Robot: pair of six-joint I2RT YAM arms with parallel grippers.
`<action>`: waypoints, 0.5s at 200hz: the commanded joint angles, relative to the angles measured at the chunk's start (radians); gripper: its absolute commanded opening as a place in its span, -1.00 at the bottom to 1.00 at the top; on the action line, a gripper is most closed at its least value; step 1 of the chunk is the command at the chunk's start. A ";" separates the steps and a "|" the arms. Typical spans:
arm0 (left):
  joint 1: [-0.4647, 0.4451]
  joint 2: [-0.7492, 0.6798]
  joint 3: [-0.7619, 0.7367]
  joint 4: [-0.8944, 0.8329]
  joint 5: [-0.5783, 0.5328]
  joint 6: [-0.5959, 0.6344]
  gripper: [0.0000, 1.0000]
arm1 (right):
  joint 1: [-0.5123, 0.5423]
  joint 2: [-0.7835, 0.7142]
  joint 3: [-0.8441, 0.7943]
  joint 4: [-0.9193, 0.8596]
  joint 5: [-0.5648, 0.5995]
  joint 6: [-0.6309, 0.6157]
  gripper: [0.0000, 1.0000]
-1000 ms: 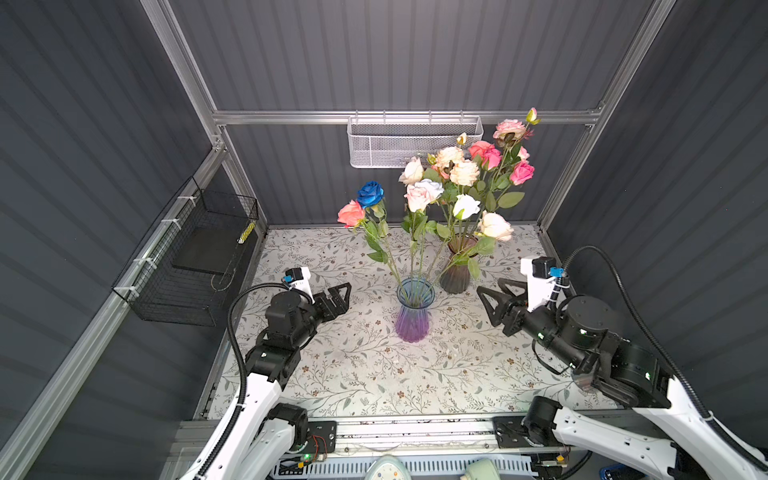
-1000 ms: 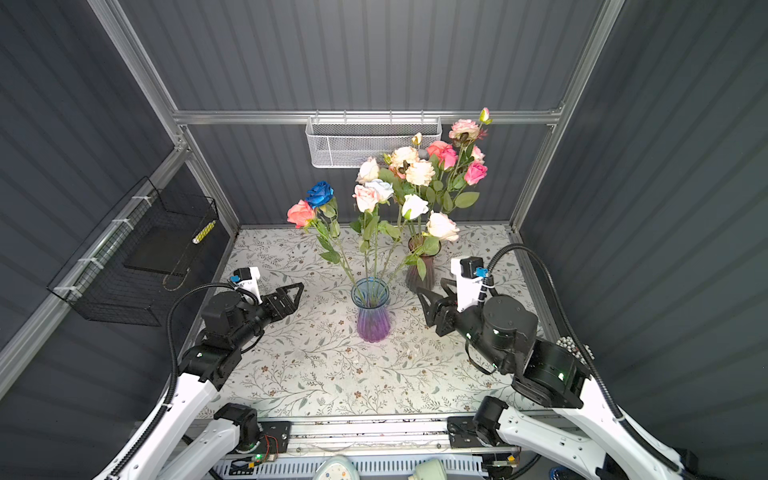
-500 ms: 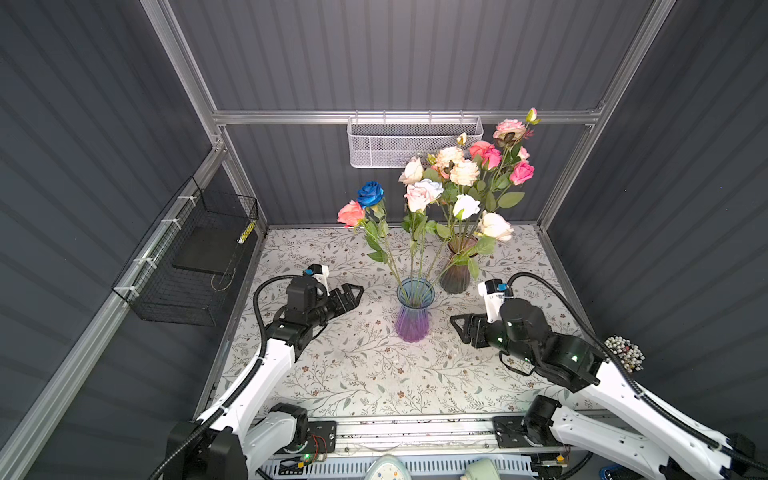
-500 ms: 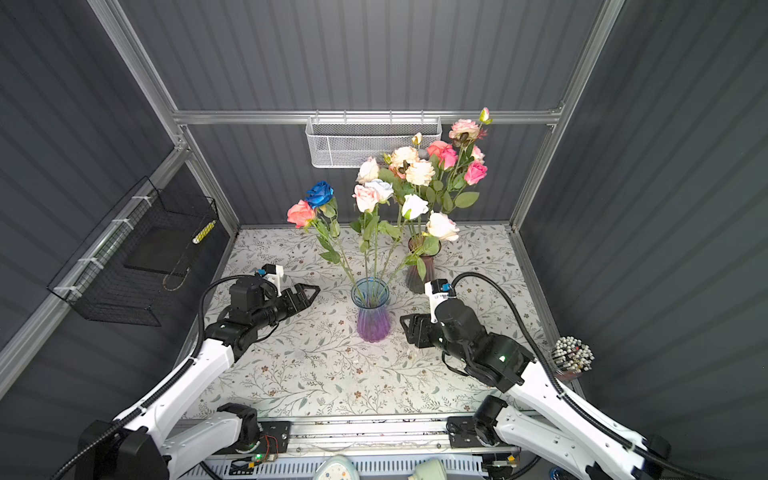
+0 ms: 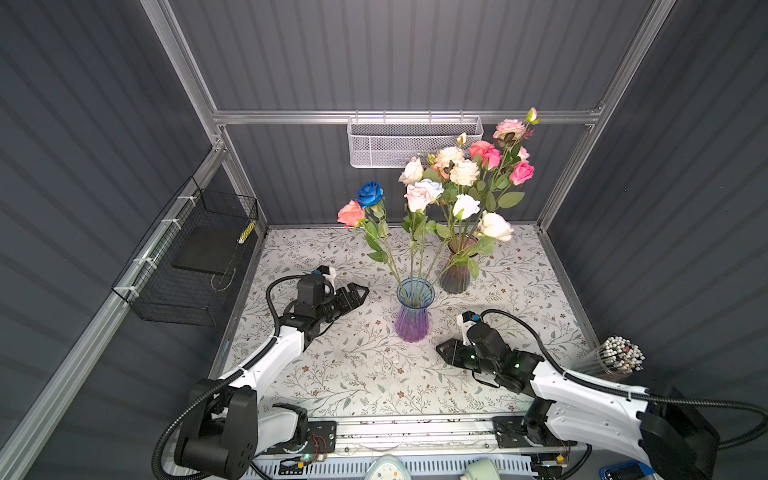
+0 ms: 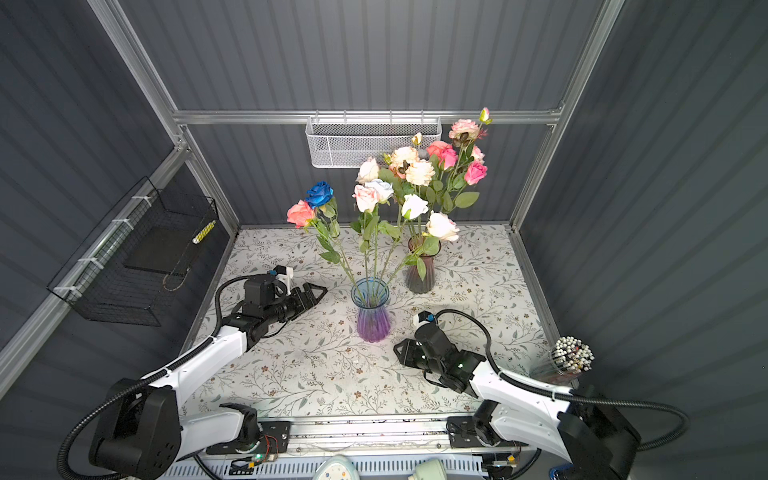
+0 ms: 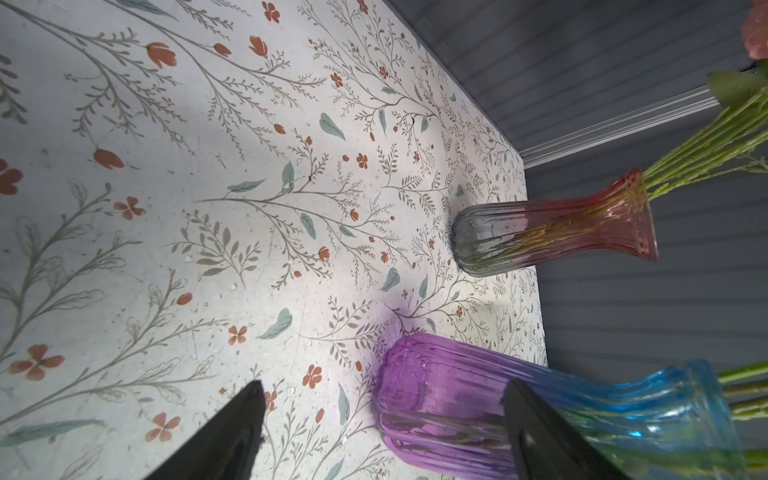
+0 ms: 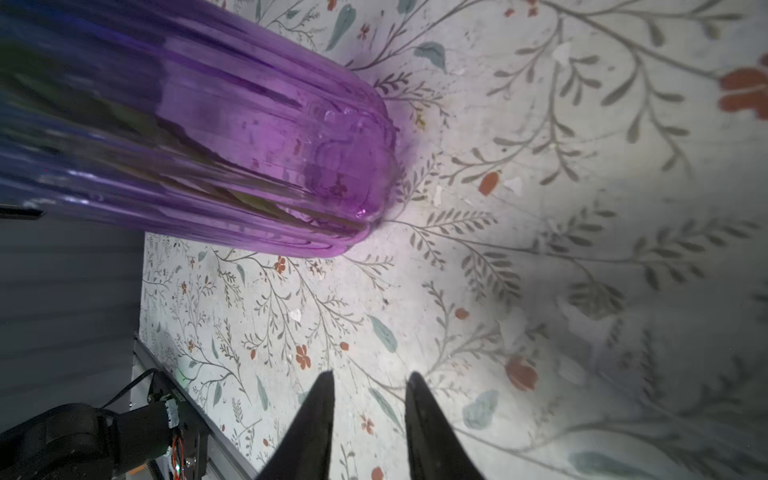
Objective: Arrange the flowers into the vase
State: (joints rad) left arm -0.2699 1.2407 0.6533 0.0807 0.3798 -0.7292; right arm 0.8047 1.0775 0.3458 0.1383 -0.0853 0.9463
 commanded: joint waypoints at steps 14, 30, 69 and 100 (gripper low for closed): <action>-0.009 0.038 0.015 0.048 0.023 -0.012 0.81 | -0.004 0.162 -0.013 0.283 -0.066 0.040 -0.41; -0.011 0.047 0.023 0.049 0.025 -0.010 0.81 | -0.004 0.214 -0.023 0.339 -0.065 0.056 -0.41; -0.011 0.044 0.047 0.003 0.024 0.021 0.80 | -0.010 0.329 -0.027 0.467 -0.094 0.081 -0.42; -0.011 0.032 0.048 -0.020 0.011 0.033 0.81 | -0.022 0.415 -0.029 0.549 -0.110 0.117 -0.45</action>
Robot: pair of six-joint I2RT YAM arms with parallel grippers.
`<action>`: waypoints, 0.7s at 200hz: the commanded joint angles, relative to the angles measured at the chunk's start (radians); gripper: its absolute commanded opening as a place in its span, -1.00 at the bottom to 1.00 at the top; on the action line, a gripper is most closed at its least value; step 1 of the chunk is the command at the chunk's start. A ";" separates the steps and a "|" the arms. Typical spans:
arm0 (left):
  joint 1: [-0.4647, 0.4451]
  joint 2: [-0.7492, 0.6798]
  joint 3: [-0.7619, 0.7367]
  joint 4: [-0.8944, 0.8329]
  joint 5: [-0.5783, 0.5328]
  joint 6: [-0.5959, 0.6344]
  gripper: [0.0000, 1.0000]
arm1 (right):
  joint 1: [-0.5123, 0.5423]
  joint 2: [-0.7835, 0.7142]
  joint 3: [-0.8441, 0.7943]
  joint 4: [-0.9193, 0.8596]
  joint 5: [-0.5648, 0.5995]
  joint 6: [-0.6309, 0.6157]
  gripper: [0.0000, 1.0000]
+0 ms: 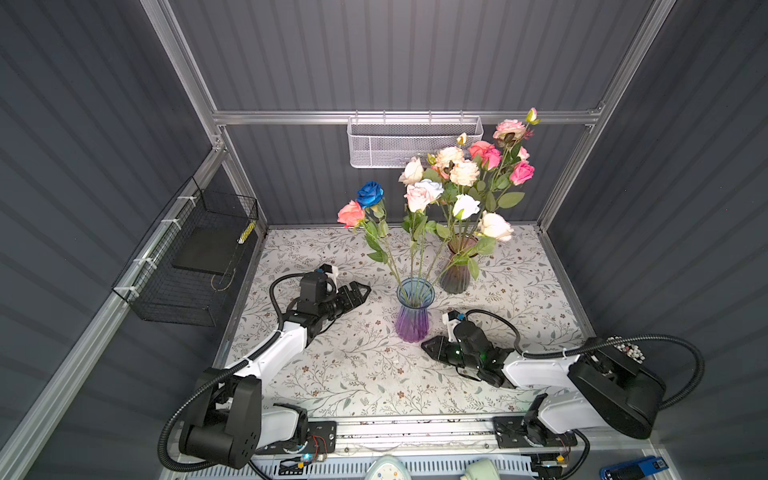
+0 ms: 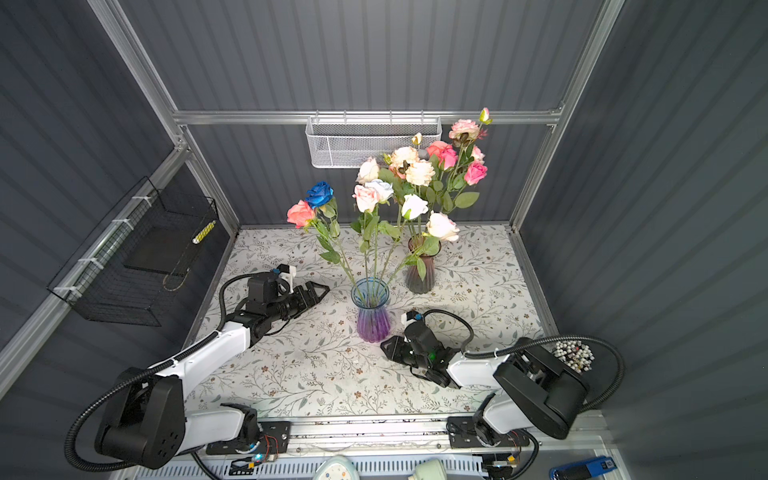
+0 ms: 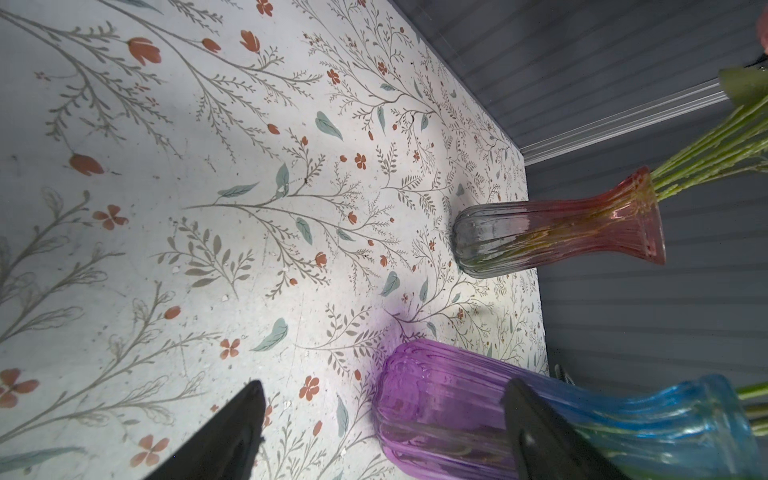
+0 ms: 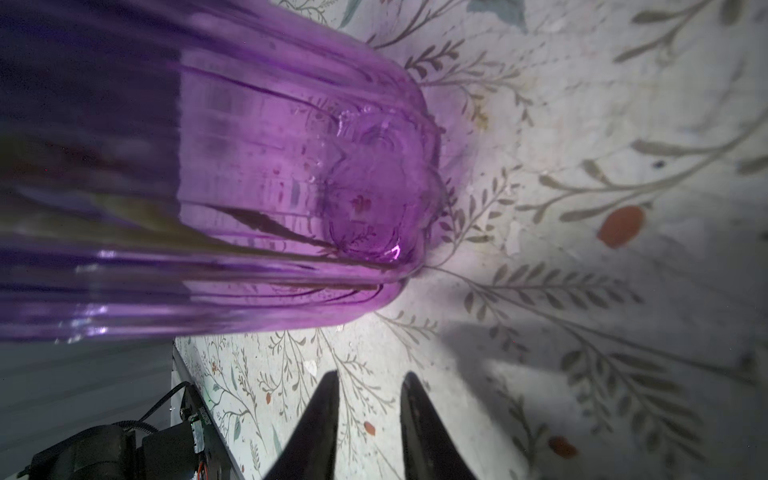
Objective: Arrange the flowers into the vase
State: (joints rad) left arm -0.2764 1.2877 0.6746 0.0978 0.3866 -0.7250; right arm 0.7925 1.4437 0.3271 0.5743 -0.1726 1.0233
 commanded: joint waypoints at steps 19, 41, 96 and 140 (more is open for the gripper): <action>-0.004 -0.026 0.031 -0.046 0.001 0.035 0.82 | -0.018 0.081 -0.010 0.143 -0.034 0.050 -0.45; -0.004 -0.037 0.039 -0.074 -0.008 0.049 0.83 | -0.025 0.110 -0.013 0.170 -0.036 0.061 -0.46; -0.004 -0.052 0.037 -0.090 -0.017 0.060 0.83 | -0.048 0.195 -0.001 0.224 -0.068 0.082 -0.48; -0.004 -0.070 0.040 -0.116 -0.029 0.074 0.84 | -0.059 0.218 0.000 0.243 -0.076 0.086 -0.47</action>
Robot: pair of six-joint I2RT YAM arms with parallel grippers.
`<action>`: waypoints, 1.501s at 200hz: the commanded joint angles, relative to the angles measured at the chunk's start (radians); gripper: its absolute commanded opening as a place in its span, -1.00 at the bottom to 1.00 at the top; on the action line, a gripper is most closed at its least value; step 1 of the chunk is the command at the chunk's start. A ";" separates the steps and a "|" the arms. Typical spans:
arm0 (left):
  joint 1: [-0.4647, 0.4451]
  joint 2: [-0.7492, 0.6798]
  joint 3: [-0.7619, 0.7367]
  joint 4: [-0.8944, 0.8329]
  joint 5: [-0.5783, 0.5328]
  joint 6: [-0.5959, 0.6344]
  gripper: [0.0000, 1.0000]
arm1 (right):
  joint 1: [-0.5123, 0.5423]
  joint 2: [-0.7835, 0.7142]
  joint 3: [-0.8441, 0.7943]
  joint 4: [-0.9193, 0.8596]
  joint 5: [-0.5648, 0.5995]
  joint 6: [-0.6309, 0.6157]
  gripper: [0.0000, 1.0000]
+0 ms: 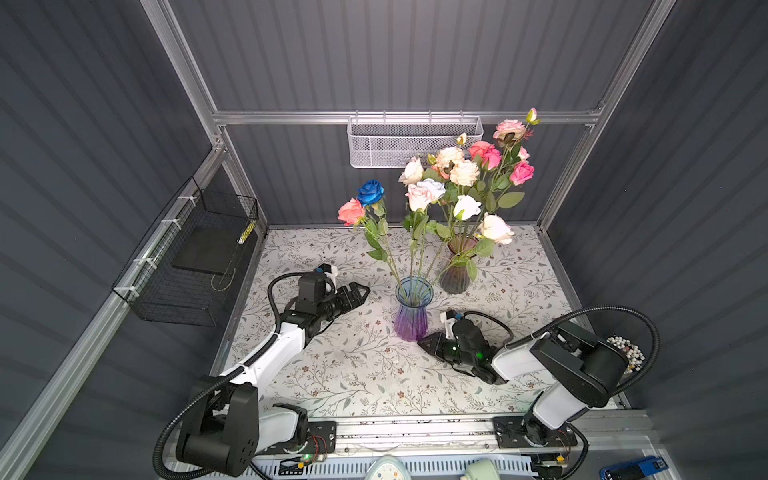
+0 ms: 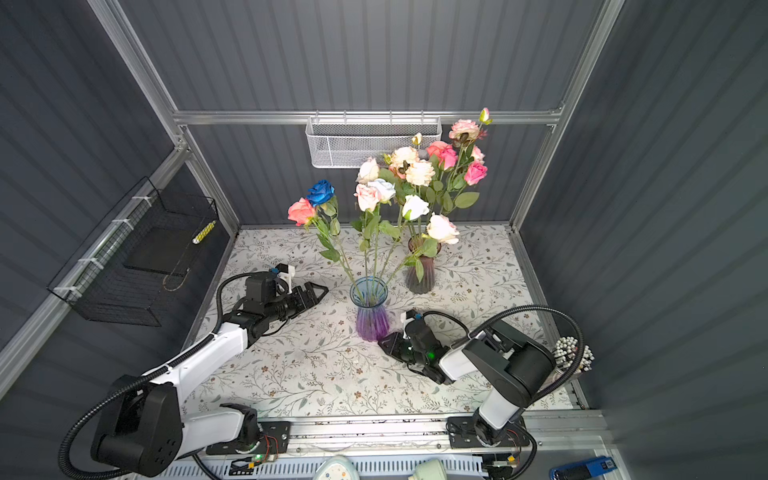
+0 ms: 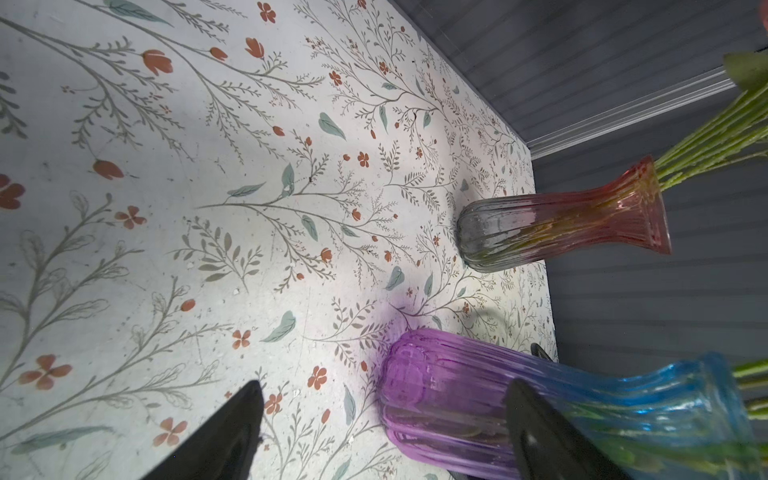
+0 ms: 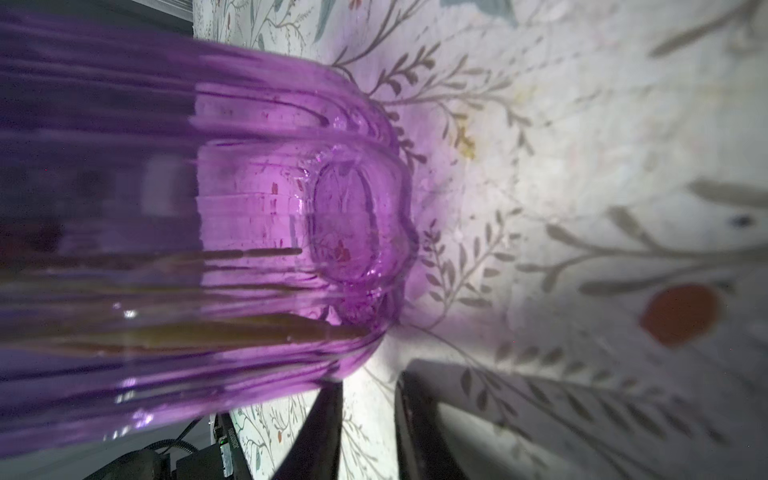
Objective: Arrange the flowers into the vase
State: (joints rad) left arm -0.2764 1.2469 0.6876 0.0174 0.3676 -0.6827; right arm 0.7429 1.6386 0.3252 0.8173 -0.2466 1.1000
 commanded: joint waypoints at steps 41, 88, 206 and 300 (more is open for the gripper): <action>-0.004 -0.033 0.034 -0.044 -0.012 0.037 0.83 | -0.021 0.062 0.021 0.029 -0.019 0.011 -0.48; -0.004 -0.042 0.028 -0.059 -0.021 0.048 0.83 | -0.033 0.064 0.045 0.007 -0.027 -0.005 -0.49; -0.004 -0.052 0.037 -0.085 -0.030 0.070 0.84 | -0.066 0.125 0.136 -0.022 -0.066 -0.056 -0.49; -0.003 -0.053 0.043 -0.096 -0.065 0.087 0.84 | -0.091 0.172 0.225 -0.065 -0.079 -0.100 -0.49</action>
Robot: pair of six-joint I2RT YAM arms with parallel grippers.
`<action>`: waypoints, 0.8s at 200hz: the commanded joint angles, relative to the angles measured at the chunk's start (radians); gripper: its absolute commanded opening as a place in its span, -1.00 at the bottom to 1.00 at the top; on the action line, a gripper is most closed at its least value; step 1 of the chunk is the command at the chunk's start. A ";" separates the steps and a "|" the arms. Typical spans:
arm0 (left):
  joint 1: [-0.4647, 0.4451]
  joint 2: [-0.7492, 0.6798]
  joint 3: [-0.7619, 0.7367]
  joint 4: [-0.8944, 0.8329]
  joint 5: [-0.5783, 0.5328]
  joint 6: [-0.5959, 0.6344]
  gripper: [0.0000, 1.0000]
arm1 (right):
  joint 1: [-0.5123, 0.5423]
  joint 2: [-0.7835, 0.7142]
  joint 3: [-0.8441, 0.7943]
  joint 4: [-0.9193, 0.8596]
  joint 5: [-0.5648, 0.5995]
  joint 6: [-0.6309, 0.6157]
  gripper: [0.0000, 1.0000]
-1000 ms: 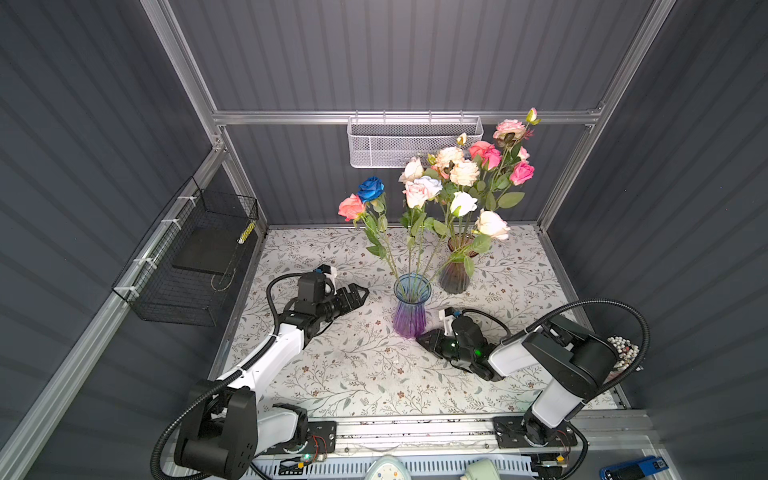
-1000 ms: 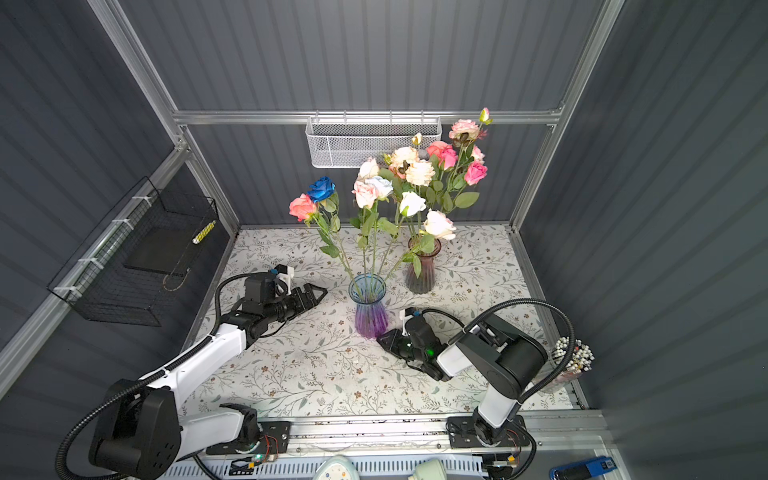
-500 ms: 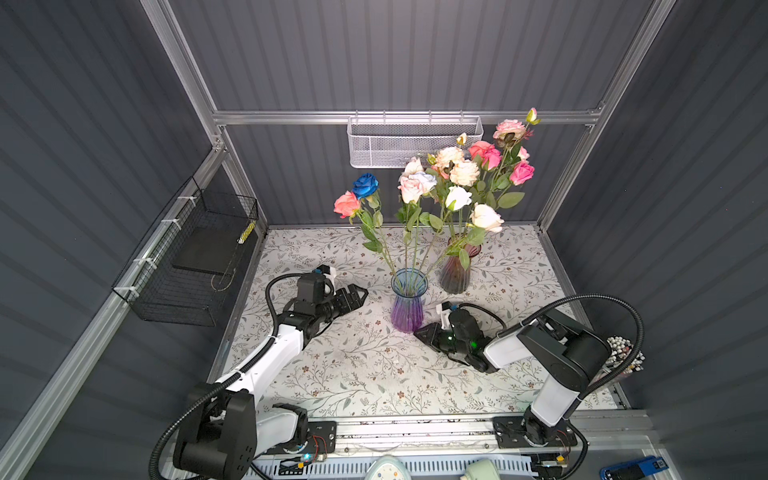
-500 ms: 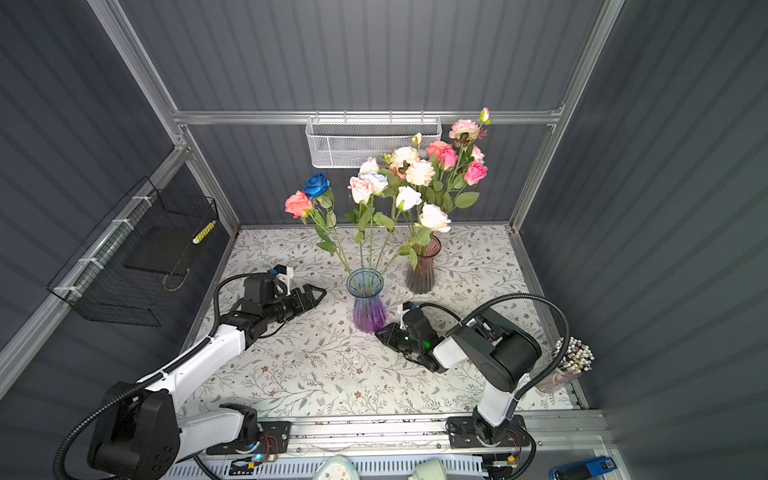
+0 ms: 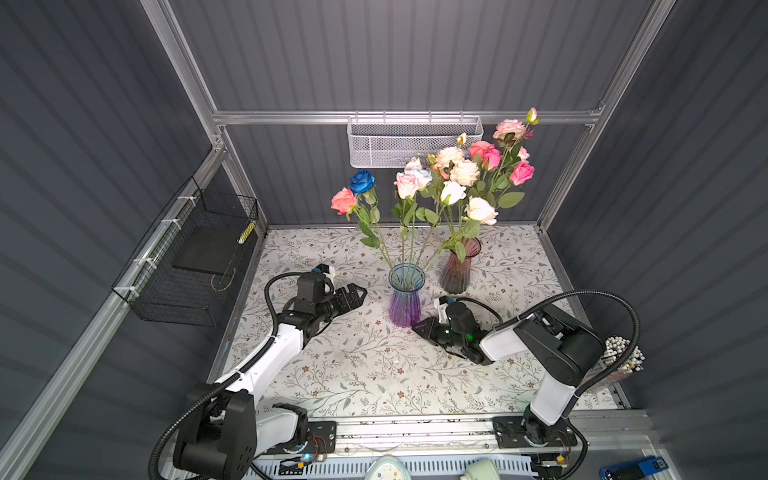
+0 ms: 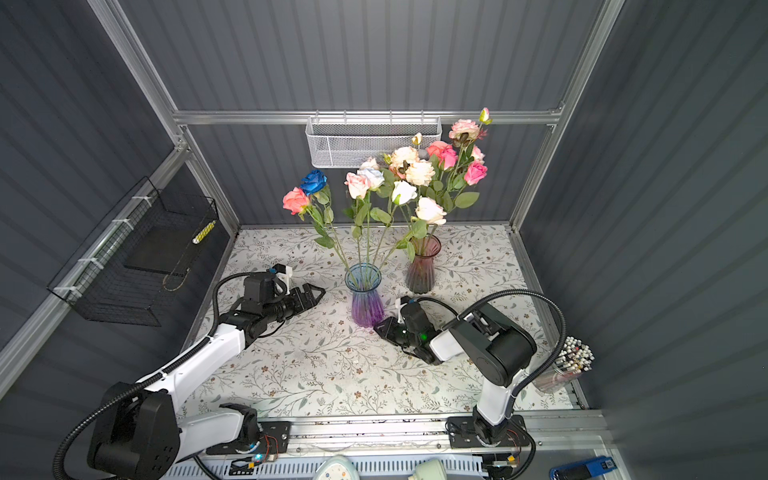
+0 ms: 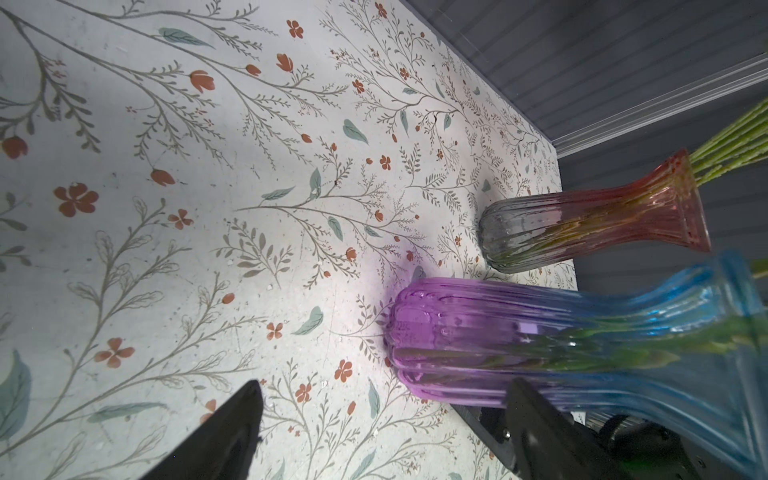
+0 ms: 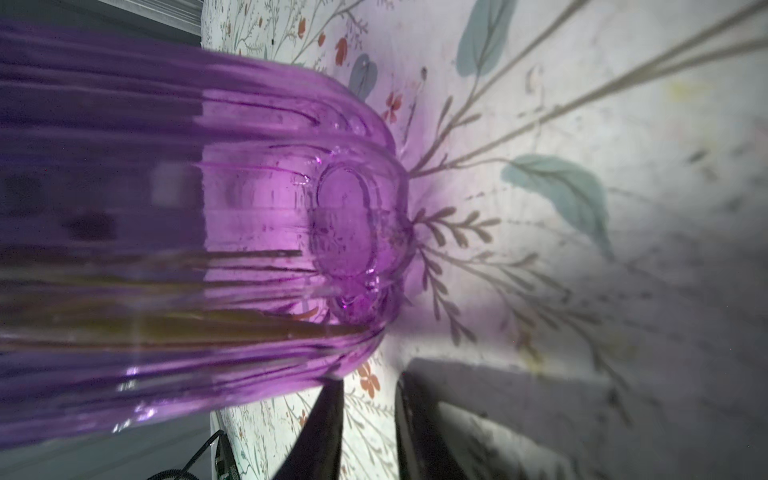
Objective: Arrange the flowers into the vase
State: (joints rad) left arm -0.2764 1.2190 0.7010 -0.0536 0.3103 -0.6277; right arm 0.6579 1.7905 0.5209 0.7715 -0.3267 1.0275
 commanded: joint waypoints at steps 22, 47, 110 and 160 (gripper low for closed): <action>-0.003 -0.028 0.030 -0.029 -0.015 0.036 0.84 | -0.006 0.032 0.040 -0.019 0.002 -0.031 -0.48; -0.003 -0.026 0.033 -0.031 -0.016 0.038 0.85 | -0.006 0.040 0.051 -0.023 0.001 -0.033 -0.49; -0.003 -0.031 0.039 -0.040 -0.017 0.048 0.85 | -0.010 0.070 0.086 -0.019 0.000 -0.033 -0.48; -0.003 -0.042 0.049 -0.056 -0.025 0.059 0.85 | -0.010 0.064 0.077 -0.011 0.001 -0.026 -0.47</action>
State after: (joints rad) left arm -0.2764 1.2064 0.7082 -0.0780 0.2977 -0.6010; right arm 0.6533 1.8469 0.5934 0.7620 -0.3336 1.0092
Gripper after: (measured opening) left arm 0.924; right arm 0.264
